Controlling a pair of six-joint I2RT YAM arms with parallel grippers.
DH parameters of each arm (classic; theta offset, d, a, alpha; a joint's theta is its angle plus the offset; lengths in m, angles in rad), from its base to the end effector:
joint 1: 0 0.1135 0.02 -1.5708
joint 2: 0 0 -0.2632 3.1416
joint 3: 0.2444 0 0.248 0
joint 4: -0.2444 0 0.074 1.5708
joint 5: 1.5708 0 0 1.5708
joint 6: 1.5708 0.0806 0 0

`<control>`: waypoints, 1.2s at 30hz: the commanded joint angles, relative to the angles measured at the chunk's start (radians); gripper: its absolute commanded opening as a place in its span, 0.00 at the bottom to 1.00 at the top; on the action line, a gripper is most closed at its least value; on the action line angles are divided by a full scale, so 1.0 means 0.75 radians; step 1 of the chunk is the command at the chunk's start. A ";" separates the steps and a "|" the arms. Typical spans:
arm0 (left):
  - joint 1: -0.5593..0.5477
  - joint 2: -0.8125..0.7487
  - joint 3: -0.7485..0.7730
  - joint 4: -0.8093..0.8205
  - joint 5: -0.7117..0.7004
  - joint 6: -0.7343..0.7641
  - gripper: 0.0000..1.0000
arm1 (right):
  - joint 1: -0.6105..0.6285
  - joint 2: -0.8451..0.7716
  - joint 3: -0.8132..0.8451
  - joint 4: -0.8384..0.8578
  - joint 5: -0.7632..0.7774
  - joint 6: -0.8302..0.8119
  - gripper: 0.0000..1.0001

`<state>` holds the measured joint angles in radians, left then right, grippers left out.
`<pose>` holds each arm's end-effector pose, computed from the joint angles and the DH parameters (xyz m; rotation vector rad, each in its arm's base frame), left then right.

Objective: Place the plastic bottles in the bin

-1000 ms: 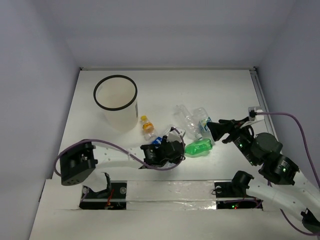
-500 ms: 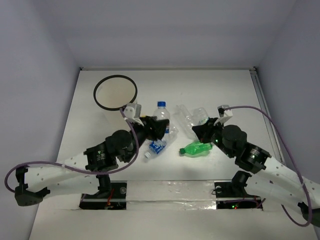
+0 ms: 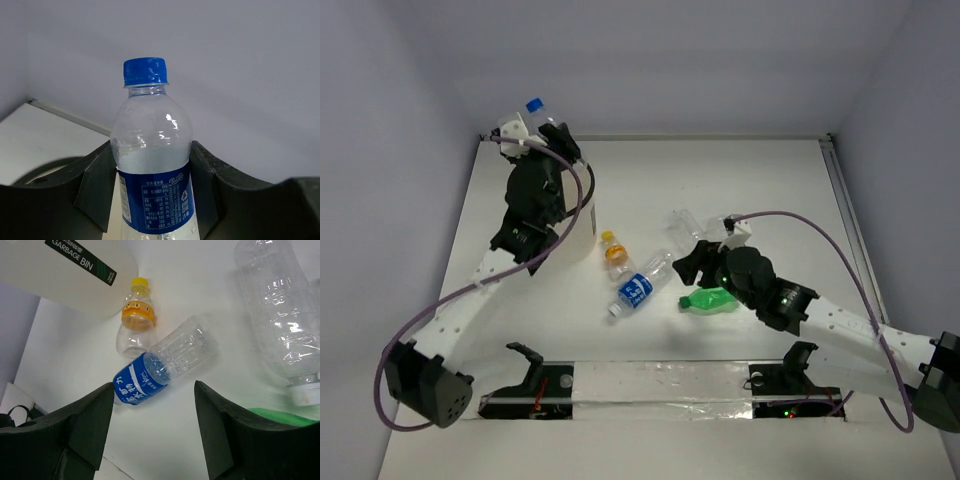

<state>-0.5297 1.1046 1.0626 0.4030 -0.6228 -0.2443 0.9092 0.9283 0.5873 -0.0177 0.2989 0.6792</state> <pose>0.2612 -0.0984 0.4477 -0.3712 1.2304 -0.2887 0.1727 0.1831 0.2473 -0.0219 1.9917 0.7703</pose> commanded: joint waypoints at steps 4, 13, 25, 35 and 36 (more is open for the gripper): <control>0.185 0.182 0.078 0.178 0.047 0.100 0.35 | 0.001 0.053 -0.018 0.120 -0.006 0.021 0.79; 0.197 0.155 -0.181 0.430 -0.037 0.166 0.45 | 0.001 0.183 0.015 0.118 -0.010 0.021 0.89; 0.197 0.060 -0.271 0.412 0.012 0.050 0.95 | 0.001 0.378 0.098 0.140 -0.004 0.068 0.95; 0.011 -0.321 -0.378 0.261 0.165 -0.126 0.90 | 0.001 0.591 0.225 0.130 0.076 0.152 0.97; -0.020 -0.356 -0.404 0.226 0.180 -0.179 0.88 | 0.001 0.623 0.248 0.126 0.094 0.162 0.98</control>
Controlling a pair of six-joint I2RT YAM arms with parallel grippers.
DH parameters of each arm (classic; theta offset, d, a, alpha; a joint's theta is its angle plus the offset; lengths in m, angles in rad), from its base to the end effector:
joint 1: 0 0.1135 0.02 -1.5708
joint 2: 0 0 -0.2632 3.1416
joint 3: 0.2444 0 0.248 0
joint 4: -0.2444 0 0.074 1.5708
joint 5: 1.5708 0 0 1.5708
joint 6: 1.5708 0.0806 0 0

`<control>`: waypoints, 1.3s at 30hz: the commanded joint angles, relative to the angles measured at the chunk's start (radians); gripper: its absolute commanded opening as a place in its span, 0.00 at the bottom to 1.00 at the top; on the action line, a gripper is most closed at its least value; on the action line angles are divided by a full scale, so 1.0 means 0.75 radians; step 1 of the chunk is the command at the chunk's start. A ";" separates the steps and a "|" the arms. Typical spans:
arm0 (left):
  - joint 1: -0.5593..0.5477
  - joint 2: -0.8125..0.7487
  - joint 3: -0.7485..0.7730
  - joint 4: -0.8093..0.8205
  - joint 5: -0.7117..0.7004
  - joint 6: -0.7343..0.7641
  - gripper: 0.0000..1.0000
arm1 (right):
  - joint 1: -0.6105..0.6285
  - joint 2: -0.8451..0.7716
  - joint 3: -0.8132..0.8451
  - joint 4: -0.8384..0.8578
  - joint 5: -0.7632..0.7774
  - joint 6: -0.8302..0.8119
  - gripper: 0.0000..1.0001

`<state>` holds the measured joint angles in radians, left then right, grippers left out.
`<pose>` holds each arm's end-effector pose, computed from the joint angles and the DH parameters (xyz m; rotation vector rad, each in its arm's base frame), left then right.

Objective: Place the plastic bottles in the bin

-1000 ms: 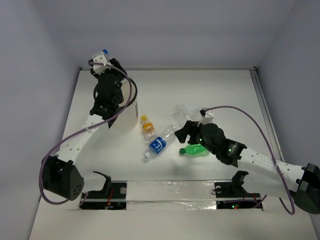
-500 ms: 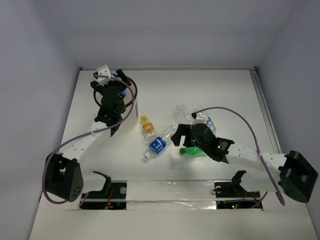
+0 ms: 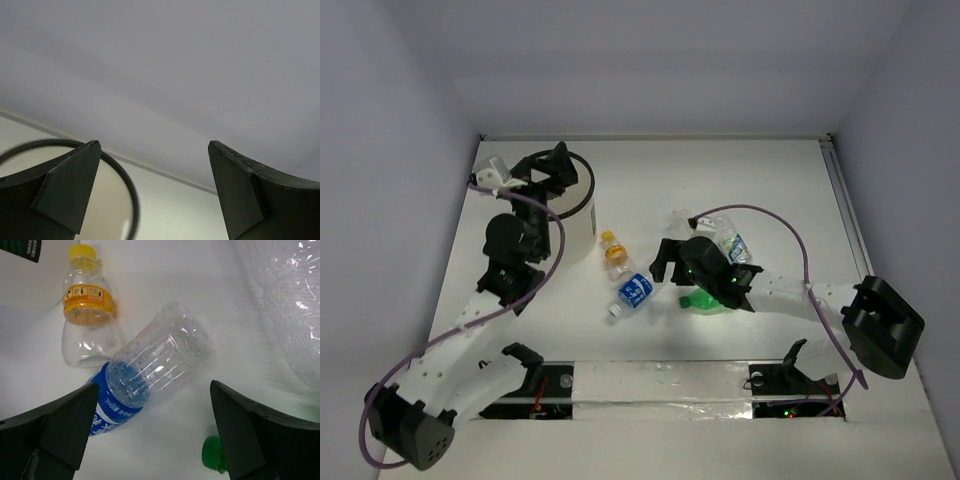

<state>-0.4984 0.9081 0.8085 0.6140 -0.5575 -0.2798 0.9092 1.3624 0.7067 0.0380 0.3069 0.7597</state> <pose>0.2202 -0.0713 0.4268 -0.3904 1.0804 -0.3974 0.2132 0.2342 0.1845 0.0110 2.2233 0.6175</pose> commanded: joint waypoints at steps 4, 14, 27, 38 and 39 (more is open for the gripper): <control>-0.231 -0.310 -0.237 -0.111 0.122 -0.193 0.82 | 0.001 0.120 0.144 0.001 0.143 0.106 0.99; -0.354 -0.581 -0.368 -0.356 0.230 -0.275 0.80 | -0.055 0.304 0.224 -0.016 0.129 0.220 1.00; -0.354 -0.689 -0.466 -0.324 0.320 -0.288 0.79 | -0.106 0.392 0.250 -0.040 0.112 0.204 0.84; -0.354 -0.716 -0.475 -0.336 0.328 -0.286 0.79 | -0.106 0.159 0.185 -0.095 0.112 0.161 0.56; -0.354 -0.716 -0.471 -0.346 0.328 -0.288 0.79 | -0.106 0.107 0.179 -0.108 0.112 0.157 0.54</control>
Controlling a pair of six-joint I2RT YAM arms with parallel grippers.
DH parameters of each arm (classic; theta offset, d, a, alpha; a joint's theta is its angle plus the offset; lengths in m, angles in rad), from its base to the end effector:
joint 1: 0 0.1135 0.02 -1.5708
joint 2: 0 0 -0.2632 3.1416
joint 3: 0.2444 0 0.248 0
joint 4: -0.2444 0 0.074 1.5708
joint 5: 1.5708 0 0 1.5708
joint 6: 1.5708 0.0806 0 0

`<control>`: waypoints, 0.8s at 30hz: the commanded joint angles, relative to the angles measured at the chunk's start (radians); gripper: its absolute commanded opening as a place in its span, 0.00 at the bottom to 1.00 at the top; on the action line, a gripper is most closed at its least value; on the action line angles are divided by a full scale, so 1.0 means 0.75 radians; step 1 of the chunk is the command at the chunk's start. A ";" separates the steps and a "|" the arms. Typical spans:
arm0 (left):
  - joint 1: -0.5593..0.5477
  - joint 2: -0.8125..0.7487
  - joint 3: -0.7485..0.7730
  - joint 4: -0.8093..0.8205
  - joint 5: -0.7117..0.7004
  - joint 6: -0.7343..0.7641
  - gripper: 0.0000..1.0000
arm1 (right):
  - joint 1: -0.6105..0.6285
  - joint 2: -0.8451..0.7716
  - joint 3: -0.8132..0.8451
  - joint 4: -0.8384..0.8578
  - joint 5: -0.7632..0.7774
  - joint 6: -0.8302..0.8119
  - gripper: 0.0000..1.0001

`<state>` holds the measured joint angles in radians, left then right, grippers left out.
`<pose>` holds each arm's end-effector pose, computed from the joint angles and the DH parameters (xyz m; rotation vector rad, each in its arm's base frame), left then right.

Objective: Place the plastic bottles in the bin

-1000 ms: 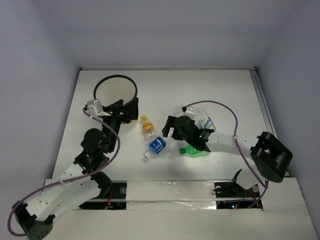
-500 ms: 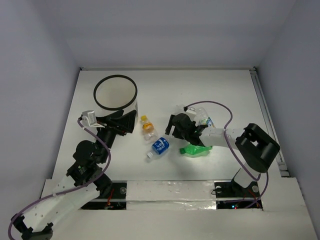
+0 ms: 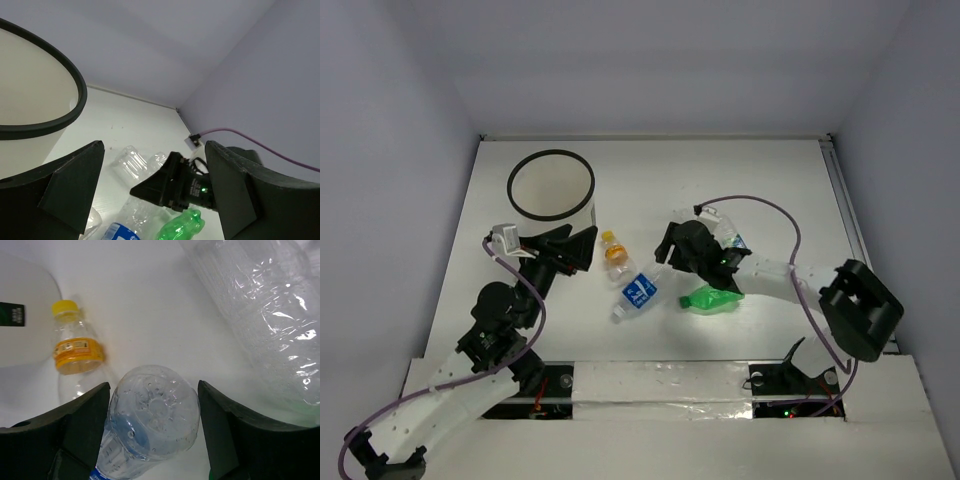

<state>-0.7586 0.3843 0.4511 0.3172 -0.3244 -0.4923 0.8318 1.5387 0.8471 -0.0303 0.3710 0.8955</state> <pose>0.1277 -0.0856 0.3445 -0.1316 1.2501 -0.8983 0.2554 0.2369 0.1708 0.2654 2.2682 0.5044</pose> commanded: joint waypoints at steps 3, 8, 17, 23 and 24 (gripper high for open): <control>-0.007 -0.013 0.020 0.029 0.026 -0.014 0.79 | 0.010 -0.213 -0.029 -0.054 0.011 -0.051 0.53; -0.007 -0.009 0.020 0.025 0.030 -0.027 0.79 | 0.022 -0.403 -0.033 -0.129 0.017 -0.104 0.53; -0.007 -0.091 0.086 -0.087 -0.030 -0.051 0.78 | 0.073 -0.720 0.110 -0.397 0.027 -0.247 0.52; -0.007 -0.177 0.204 -0.232 -0.101 -0.059 0.74 | 0.073 -0.592 0.533 -0.326 0.107 -0.514 0.53; -0.007 -0.185 0.223 -0.257 -0.115 -0.055 0.74 | 0.073 -0.545 0.586 -0.289 0.109 -0.551 0.53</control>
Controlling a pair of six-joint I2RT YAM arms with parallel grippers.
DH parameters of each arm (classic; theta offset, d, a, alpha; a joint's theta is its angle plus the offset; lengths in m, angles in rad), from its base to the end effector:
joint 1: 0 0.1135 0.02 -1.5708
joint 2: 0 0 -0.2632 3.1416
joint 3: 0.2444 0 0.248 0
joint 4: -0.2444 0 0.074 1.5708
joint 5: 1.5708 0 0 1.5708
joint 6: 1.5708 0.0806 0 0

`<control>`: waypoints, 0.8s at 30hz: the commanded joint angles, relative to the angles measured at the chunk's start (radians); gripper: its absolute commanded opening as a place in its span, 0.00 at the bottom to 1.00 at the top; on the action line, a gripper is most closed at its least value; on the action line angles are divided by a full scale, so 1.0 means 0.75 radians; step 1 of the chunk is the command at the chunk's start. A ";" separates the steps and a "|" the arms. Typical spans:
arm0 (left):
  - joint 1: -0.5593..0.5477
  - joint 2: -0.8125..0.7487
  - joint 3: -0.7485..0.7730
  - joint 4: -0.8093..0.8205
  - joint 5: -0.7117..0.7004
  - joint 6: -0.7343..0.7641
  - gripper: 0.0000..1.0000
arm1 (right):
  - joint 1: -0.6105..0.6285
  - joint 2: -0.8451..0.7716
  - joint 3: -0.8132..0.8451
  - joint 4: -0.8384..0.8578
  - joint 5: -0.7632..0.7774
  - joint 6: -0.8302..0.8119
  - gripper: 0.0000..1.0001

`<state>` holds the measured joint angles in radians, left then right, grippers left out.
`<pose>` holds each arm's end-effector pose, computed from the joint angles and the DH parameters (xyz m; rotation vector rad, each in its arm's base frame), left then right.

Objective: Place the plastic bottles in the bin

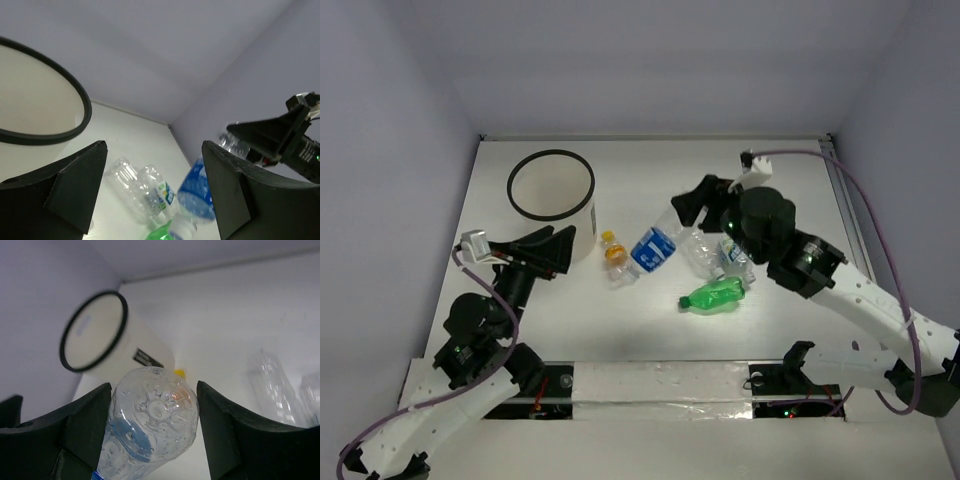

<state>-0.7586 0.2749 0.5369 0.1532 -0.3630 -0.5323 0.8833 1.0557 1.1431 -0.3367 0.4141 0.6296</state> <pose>0.1069 -0.0619 0.3655 -0.1982 1.2188 -0.9224 0.1952 0.1866 0.3869 0.0649 1.8534 0.6969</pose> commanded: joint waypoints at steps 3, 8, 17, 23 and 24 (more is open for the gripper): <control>-0.007 -0.080 0.166 -0.130 -0.085 0.000 0.72 | 0.004 0.318 0.443 0.201 0.041 -0.334 0.53; -0.007 -0.129 0.209 -0.196 -0.117 0.010 0.71 | 0.004 0.671 0.864 0.326 0.051 -0.555 0.53; -0.007 -0.121 0.198 -0.237 -0.123 0.002 0.70 | 0.004 1.077 1.315 0.422 0.151 -0.733 0.54; -0.007 -0.117 0.186 -0.221 -0.121 0.000 0.70 | 0.017 1.196 1.429 0.437 0.127 -0.819 0.54; -0.007 -0.117 0.186 -0.219 -0.119 0.000 0.70 | 0.033 1.206 1.423 0.461 0.125 -0.845 0.54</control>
<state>-0.7586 0.1841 0.6697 -0.0433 -0.4488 -0.5331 0.8860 1.9675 2.1494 -0.0956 0.4980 0.0799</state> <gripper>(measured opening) 0.698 0.711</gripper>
